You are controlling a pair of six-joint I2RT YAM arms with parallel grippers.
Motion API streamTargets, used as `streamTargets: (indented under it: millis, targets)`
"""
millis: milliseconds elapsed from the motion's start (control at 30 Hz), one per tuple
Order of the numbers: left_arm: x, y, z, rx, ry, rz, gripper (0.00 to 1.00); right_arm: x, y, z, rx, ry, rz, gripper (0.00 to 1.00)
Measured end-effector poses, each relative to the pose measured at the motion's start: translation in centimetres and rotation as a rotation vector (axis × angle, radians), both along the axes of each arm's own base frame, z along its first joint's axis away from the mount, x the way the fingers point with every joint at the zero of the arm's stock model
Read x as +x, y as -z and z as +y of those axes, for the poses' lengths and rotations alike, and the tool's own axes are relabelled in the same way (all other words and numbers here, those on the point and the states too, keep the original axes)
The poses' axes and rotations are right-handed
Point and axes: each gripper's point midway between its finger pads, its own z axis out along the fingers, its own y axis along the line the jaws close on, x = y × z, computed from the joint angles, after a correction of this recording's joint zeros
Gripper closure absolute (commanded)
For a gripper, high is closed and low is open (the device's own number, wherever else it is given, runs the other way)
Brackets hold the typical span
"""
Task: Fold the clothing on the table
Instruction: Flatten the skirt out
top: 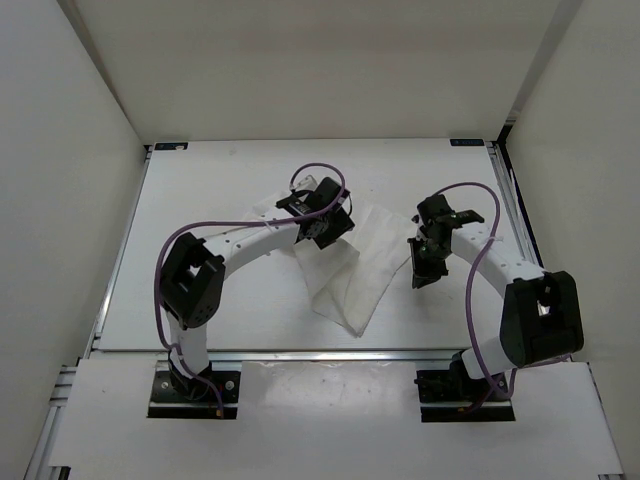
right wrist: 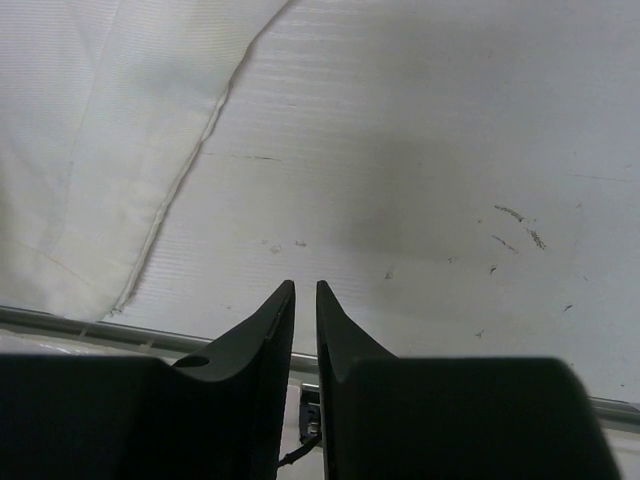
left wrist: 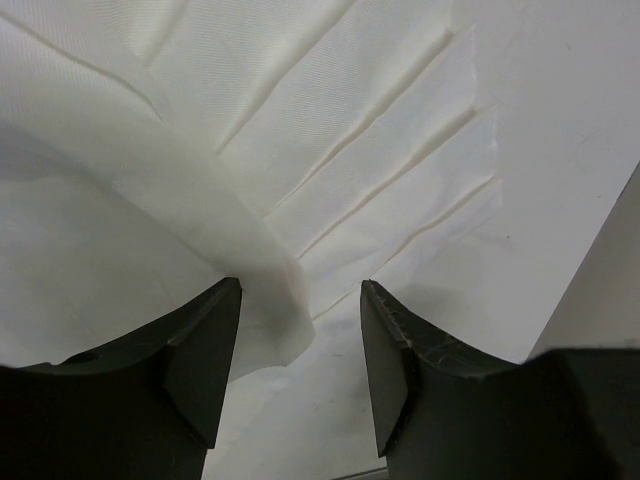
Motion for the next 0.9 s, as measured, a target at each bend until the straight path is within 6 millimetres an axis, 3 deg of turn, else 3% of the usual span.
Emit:
streamTargets:
  millis: [233,667,733,767,800,900]
  targets:
    - [-0.6,1.9,-0.3,0.053,0.028,0.034,0.40,0.1,-0.4,0.0,0.001,-0.002,-0.018,0.81]
    - [-1.7,3.1,0.8,0.097,0.042,0.071,0.46,-0.6,0.2,-0.3,-0.010,0.000,-0.008,0.81]
    - [-1.7,3.0,0.7,0.095,0.043,0.069,0.54,-0.5,0.1,-0.3,-0.010,0.000,-0.013,0.81]
    - [-1.6,3.0,0.6,0.094,0.046,0.067,0.72,-0.5,0.1,-0.3,-0.010,0.000,-0.016,0.81]
    - [-1.5,2.9,0.5,0.087,0.046,0.065,1.00,-0.5,0.0,-0.3,-0.010,0.001,-0.020,0.81]
    - [-1.4,2.8,0.3,0.077,0.052,0.060,1.00,-0.4,-0.2,-0.3,-0.007,0.001,-0.031,0.81]
